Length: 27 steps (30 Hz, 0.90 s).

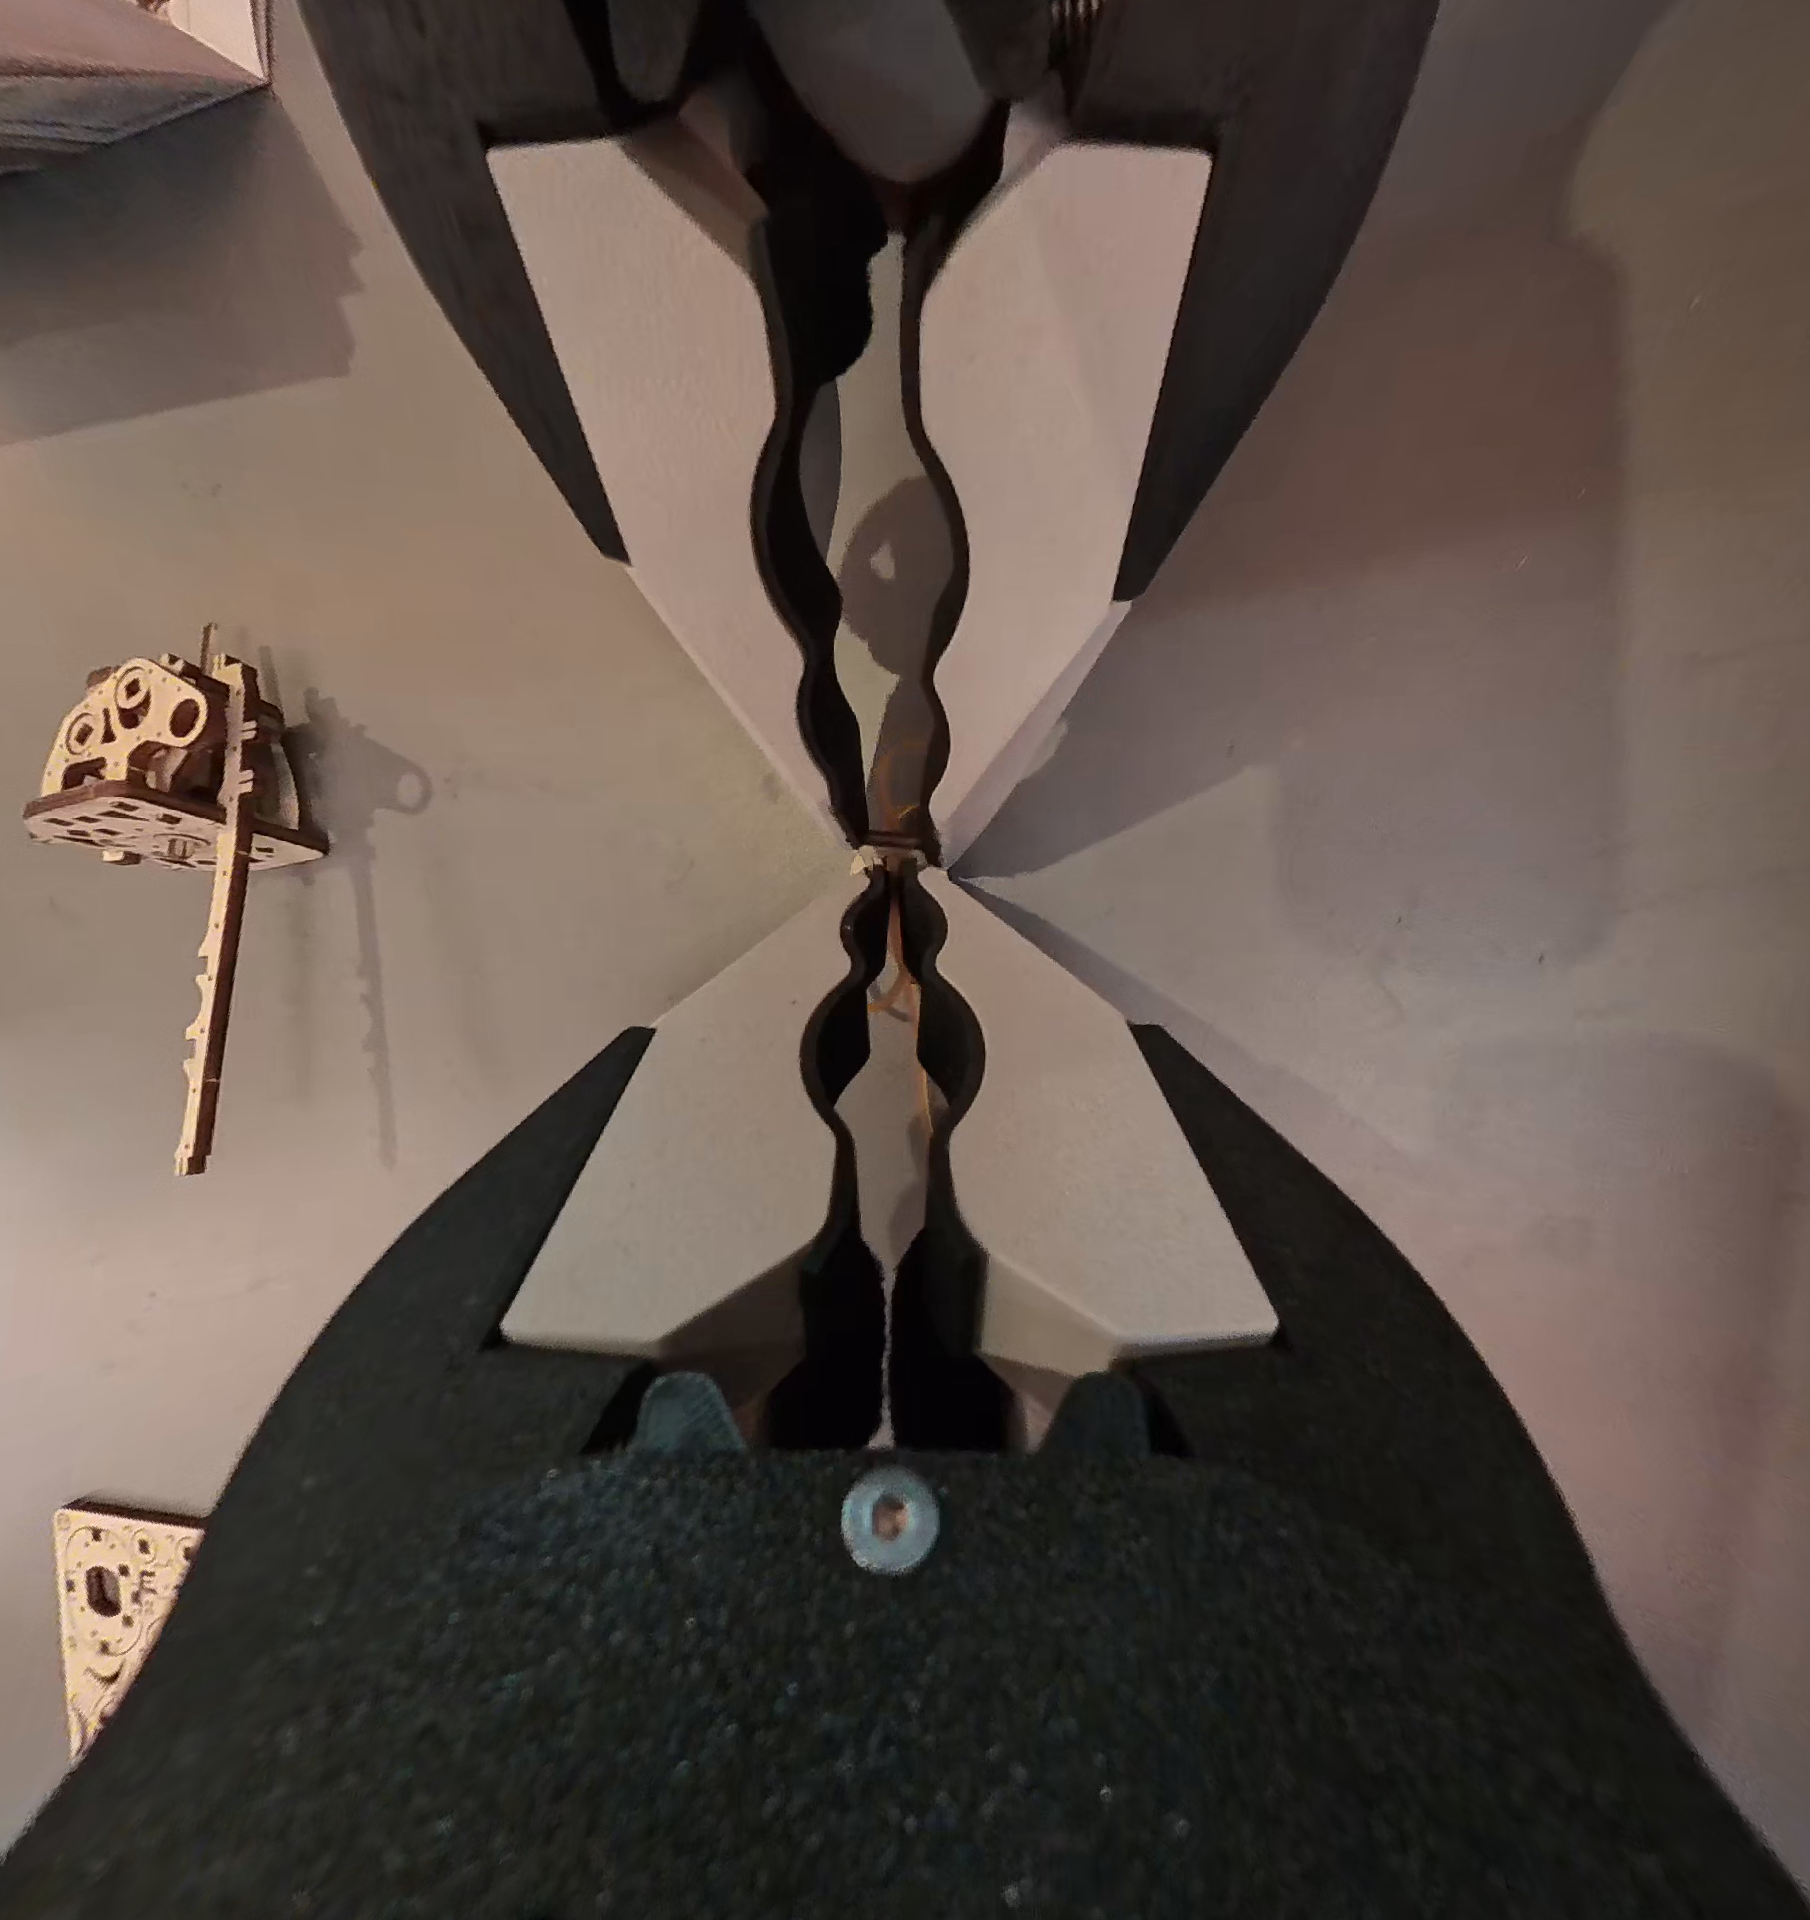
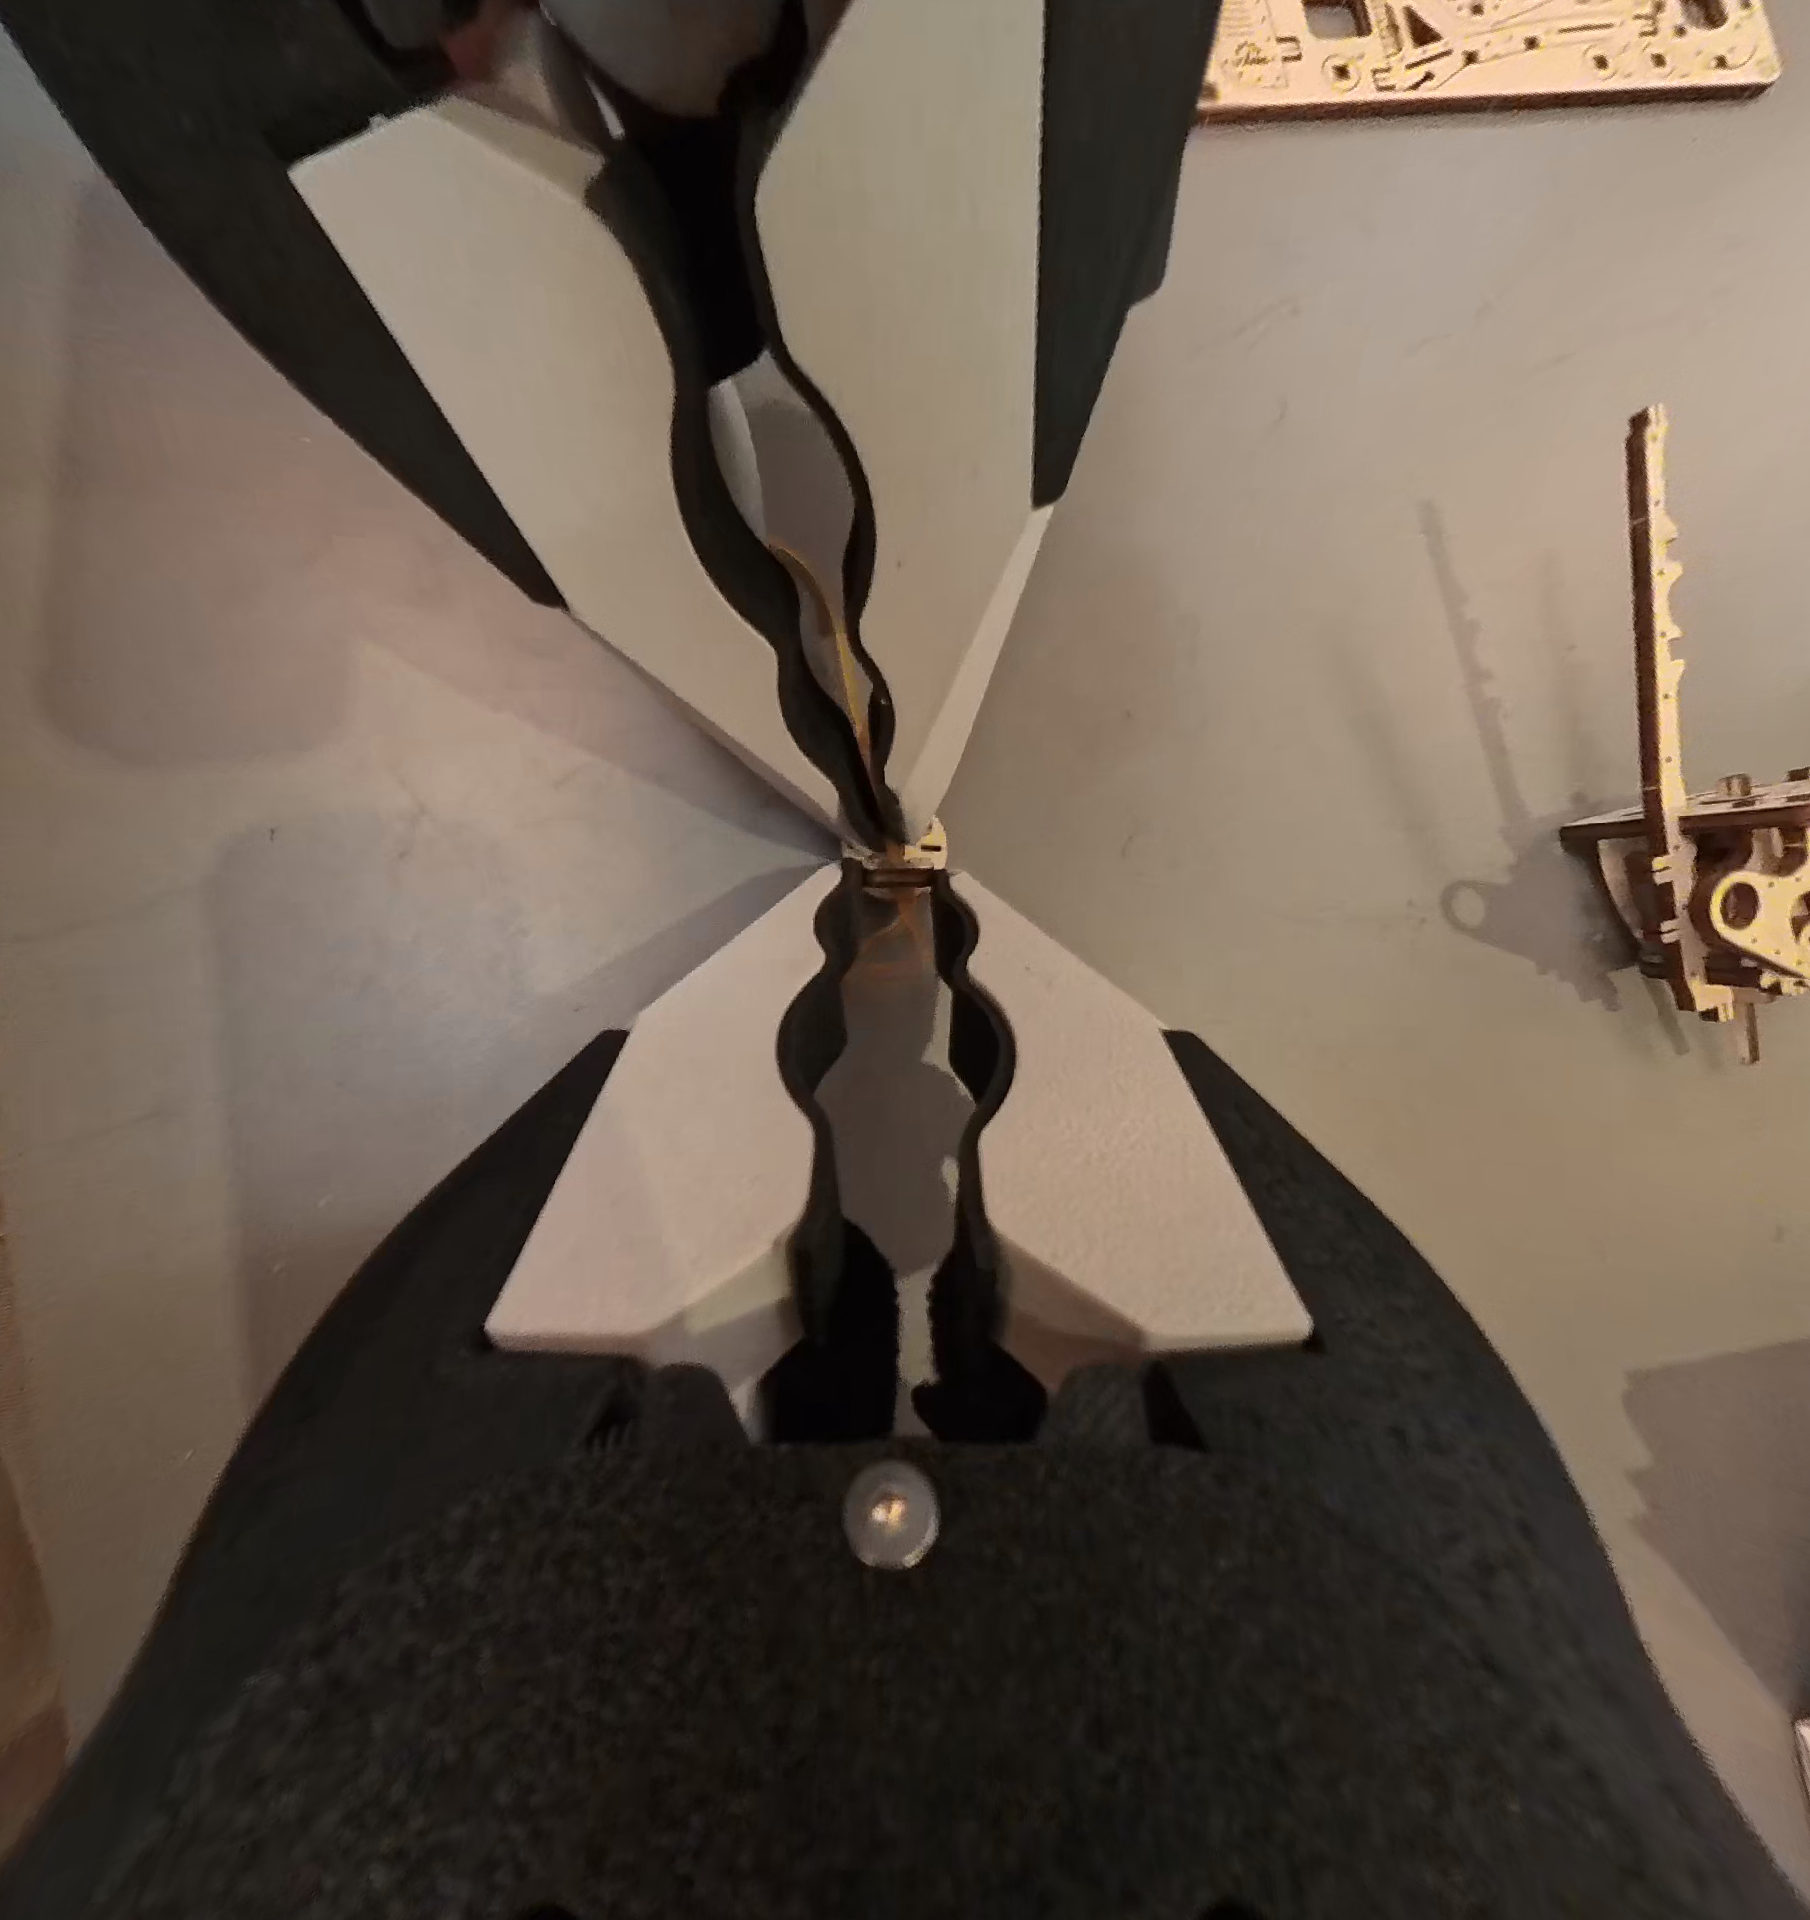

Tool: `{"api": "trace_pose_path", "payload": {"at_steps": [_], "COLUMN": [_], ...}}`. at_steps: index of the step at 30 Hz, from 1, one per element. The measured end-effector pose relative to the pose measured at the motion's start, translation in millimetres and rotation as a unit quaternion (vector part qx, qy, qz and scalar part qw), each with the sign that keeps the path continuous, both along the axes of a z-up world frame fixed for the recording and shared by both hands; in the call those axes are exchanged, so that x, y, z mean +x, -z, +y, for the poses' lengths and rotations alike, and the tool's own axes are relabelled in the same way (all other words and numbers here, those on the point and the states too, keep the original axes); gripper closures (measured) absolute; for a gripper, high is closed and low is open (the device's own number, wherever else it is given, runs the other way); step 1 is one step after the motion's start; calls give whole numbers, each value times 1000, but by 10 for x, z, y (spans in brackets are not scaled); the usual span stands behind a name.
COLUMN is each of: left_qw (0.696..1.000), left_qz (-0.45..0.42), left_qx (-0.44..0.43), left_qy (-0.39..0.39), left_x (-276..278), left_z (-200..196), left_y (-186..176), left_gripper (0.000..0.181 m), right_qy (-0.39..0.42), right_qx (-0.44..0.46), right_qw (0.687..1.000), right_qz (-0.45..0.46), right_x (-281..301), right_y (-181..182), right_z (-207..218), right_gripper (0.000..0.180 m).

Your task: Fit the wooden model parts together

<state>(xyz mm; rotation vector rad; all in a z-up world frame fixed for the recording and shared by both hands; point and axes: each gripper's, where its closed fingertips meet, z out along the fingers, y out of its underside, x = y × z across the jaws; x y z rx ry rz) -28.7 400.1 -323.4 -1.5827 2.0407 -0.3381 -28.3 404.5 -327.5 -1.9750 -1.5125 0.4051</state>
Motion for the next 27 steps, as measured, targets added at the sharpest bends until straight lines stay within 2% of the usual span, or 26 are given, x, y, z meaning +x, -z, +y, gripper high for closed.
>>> {"api": "trace_pose_path", "payload": {"at_steps": [13,27], "left_qw": [999,999], "left_qz": [-39,-49], "left_qx": [-4,0], "left_qy": [-4,-6], "left_x": [45,33], "left_z": [4,-15], "left_y": [-42,-12], "left_gripper": [181,181], "right_qy": [-7,-15], "right_qx": [-36,-34], "right_qw": [997,998], "right_qz": [-70,-44], "right_x": [70,19], "right_y": [7,-34], "right_z": [-13,-32], "right_gripper": [167,167]}}
